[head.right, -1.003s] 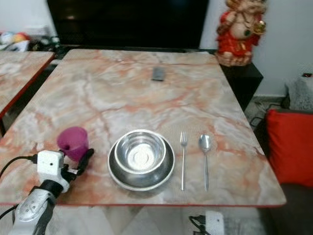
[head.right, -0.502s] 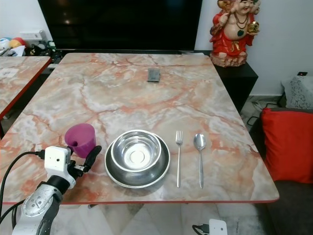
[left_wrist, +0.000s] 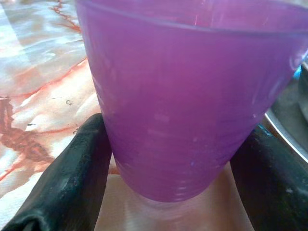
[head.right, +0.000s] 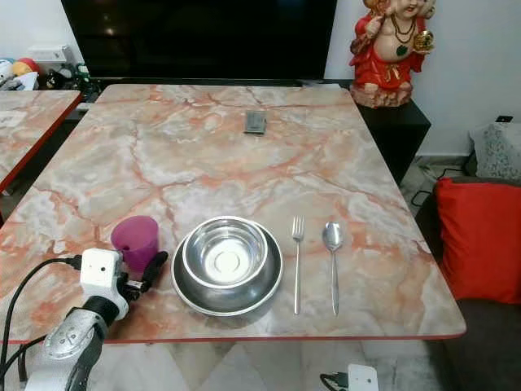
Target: Setting the table
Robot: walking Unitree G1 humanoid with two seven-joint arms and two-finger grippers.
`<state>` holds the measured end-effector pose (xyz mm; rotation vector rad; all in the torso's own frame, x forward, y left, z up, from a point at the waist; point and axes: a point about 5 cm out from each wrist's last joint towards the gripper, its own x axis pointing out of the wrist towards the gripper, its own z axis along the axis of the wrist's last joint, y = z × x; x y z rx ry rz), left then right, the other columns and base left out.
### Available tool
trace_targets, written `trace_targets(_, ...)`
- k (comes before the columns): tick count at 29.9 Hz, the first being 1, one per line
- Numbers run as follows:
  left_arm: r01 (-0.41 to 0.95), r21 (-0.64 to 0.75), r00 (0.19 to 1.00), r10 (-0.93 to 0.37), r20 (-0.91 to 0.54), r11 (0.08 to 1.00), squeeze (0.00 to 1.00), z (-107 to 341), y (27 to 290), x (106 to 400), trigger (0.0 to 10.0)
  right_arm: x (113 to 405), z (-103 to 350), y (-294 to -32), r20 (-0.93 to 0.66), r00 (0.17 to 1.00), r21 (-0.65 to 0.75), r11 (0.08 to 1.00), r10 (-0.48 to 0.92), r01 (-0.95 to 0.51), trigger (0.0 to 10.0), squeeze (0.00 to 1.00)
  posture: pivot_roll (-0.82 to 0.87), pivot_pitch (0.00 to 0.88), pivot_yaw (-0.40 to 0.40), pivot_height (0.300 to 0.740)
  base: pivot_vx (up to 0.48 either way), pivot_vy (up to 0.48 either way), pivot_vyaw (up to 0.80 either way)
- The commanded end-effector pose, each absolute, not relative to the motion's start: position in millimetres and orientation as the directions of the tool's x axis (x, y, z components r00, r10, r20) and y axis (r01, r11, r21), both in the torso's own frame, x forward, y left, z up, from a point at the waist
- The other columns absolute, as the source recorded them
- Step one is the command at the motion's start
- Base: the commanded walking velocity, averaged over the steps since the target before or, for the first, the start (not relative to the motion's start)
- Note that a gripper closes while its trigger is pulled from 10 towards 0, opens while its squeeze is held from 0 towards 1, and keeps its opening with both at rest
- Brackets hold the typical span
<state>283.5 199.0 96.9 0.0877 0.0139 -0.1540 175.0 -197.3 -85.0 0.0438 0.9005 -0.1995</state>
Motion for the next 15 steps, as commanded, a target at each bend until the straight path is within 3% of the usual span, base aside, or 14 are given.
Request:
trace_targets(1,0.164,0.091,0.986,-0.161,-0.042,0.982,0.0,94.7,195.2,285.1,10.0,171.1,-87.1,-196.5,-0.793,0.59,-0.049,0.981,-0.153,0.189,10.0,0.0,-0.01,0.105,-0.016,0.74,0.0,0.0,0.0)
trace_targets(12,0.163,0.097,0.986,-0.157,-0.063,0.982,0.03,90.6,195.4,284.8,10.0,170.1,-87.6,-196.6,-0.796,0.587,-0.048,0.981,-0.151,0.187,10.0,0.0,-0.01,0.103,-0.016,0.74,0.0,0.0,0.0)
trace_targets(15,0.162,0.097,0.986,-0.156,-0.063,0.982,0.27,90.7,195.3,284.5,10.0,170.3,-87.5,-196.5,-0.796,0.587,-0.048,0.981,-0.15,0.187,10.0,0.0,-0.01,0.103,-0.016,0.74,0.0,0.0,0.0)
